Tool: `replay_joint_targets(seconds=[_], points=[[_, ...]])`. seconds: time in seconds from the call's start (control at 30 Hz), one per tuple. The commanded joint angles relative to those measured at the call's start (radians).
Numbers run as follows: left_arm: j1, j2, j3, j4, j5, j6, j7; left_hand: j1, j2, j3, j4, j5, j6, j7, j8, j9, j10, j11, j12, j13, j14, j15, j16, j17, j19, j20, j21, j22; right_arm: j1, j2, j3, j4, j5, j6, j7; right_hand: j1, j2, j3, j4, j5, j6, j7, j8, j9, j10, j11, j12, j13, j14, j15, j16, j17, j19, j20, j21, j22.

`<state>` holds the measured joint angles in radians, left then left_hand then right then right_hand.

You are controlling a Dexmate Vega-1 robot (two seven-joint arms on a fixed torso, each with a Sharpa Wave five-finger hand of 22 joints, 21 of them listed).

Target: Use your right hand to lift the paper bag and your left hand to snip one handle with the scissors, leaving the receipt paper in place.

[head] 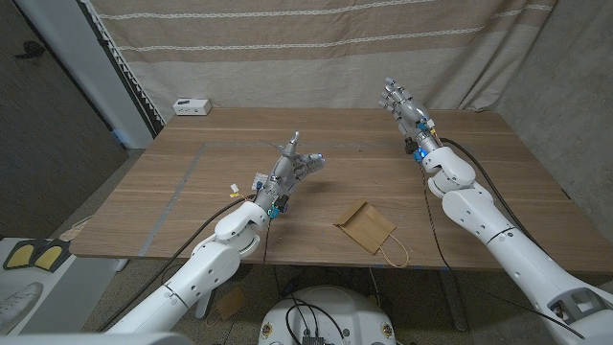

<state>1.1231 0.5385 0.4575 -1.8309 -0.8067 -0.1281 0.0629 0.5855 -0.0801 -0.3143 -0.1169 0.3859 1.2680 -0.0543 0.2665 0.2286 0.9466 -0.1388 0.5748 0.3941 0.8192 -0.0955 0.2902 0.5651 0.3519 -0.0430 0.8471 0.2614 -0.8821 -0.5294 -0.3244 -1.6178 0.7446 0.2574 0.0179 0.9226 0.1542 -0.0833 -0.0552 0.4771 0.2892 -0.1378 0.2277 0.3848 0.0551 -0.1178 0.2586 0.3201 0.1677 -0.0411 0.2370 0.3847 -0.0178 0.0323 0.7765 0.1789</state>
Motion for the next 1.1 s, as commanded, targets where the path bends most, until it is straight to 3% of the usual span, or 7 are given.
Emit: replay_joint_targets(seconds=[0.03, 0.17, 0.5, 0.6, 0.87, 1.03, 1.1], points=[[0.008, -0.013, 0.003, 0.001, 0.032, -0.025, 0.031, 0.039, 0.014, 0.001, -0.002, 0.004, 0.0, -0.013, 0.001, -0.011, 0.232, -0.055, -0.007, -0.06, 0.109, -0.126, 0.066, 0.017, 0.011, -0.069, 0.011, -0.002, -0.006, -0.004, 0.004, -0.007, -0.005, 0.004, -0.008, -0.006, 0.002, -0.004, -0.006, 0.005, 0.004, 0.0, 0.007, 0.004, -0.006, 0.001, 0.006, 0.001, -0.005, -0.064, 0.005, 0.001, 0.005, 0.004, -0.003, 0.006], [0.005, -0.013, 0.003, 0.004, 0.025, -0.019, 0.027, 0.043, 0.012, -0.001, -0.002, 0.003, -0.001, -0.009, 0.001, -0.012, 0.224, -0.065, -0.021, -0.07, 0.108, -0.127, 0.069, 0.019, 0.007, -0.068, 0.011, -0.001, -0.007, -0.003, 0.006, -0.009, -0.003, 0.004, -0.01, -0.006, 0.002, -0.004, -0.006, 0.005, 0.006, -0.001, 0.008, 0.004, -0.005, 0.001, 0.007, 0.0, -0.004, -0.064, 0.006, 0.0, 0.005, 0.006, -0.004, 0.006], [0.002, -0.006, 0.0, 0.0, 0.001, 0.004, 0.018, 0.091, 0.03, 0.006, -0.008, -0.001, 0.021, -0.004, 0.006, -0.005, 0.356, -0.064, 0.043, -0.032, 0.175, -0.129, 0.117, 0.05, 0.007, -0.07, 0.016, -0.002, -0.012, -0.003, 0.007, -0.014, -0.006, 0.005, -0.019, -0.007, 0.002, -0.004, -0.006, 0.005, 0.006, -0.002, 0.008, 0.004, -0.005, 0.0, 0.008, 0.0, -0.004, -0.064, 0.006, -0.001, 0.007, 0.005, -0.006, 0.006], [0.001, -0.002, -0.001, -0.003, -0.006, 0.012, 0.015, 0.116, 0.029, 0.005, -0.013, -0.004, 0.063, 0.016, 0.026, 0.007, 0.366, -0.067, 0.07, 0.005, 0.202, -0.13, 0.138, 0.069, 0.011, -0.07, 0.018, -0.005, -0.014, -0.004, 0.008, -0.017, -0.007, 0.005, -0.02, -0.007, 0.002, -0.004, -0.006, 0.005, 0.006, -0.001, 0.008, 0.004, -0.005, 0.001, 0.008, -0.001, -0.005, -0.064, 0.006, -0.002, 0.007, 0.005, -0.007, 0.006], [0.003, 0.003, -0.002, -0.007, -0.007, 0.012, 0.011, 0.183, 0.027, -0.001, -0.014, -0.019, 0.104, 0.021, 0.088, 0.078, 0.395, -0.067, 0.233, 0.219, 0.264, -0.129, 0.201, 0.16, 0.012, -0.072, 0.026, -0.005, -0.018, -0.006, 0.009, -0.026, -0.01, 0.006, -0.025, -0.007, 0.002, -0.004, -0.007, 0.005, 0.005, -0.001, 0.008, 0.003, -0.005, 0.0, 0.009, -0.001, -0.004, -0.065, 0.007, -0.003, 0.008, 0.004, -0.009, 0.006], [0.001, 0.006, -0.002, -0.004, -0.007, 0.008, -0.001, 0.193, 0.029, -0.005, -0.005, -0.024, 0.079, 0.005, 0.088, 0.102, 0.382, -0.068, 0.306, 0.331, 0.239, -0.129, 0.21, 0.203, -0.014, -0.063, 0.022, -0.001, -0.022, -0.006, 0.011, -0.035, -0.01, 0.005, -0.032, -0.008, 0.002, -0.004, -0.007, 0.005, 0.005, -0.003, 0.007, 0.003, -0.004, 0.0, 0.009, -0.002, -0.005, -0.065, 0.007, -0.004, 0.008, 0.005, -0.011, 0.006], [0.003, 0.003, -0.002, -0.006, -0.002, 0.002, 0.005, 0.216, 0.034, -0.005, 0.002, -0.029, 0.132, 0.005, 0.155, 0.158, 0.348, -0.067, 0.4, 0.492, 0.217, -0.128, 0.228, 0.266, -0.021, -0.062, 0.03, 0.005, -0.024, -0.008, 0.011, -0.038, -0.014, 0.007, -0.034, -0.008, 0.002, -0.004, -0.007, 0.005, 0.005, -0.002, 0.008, 0.003, -0.004, 0.001, 0.01, -0.002, -0.006, -0.065, 0.007, -0.005, 0.008, 0.006, -0.012, 0.006]])
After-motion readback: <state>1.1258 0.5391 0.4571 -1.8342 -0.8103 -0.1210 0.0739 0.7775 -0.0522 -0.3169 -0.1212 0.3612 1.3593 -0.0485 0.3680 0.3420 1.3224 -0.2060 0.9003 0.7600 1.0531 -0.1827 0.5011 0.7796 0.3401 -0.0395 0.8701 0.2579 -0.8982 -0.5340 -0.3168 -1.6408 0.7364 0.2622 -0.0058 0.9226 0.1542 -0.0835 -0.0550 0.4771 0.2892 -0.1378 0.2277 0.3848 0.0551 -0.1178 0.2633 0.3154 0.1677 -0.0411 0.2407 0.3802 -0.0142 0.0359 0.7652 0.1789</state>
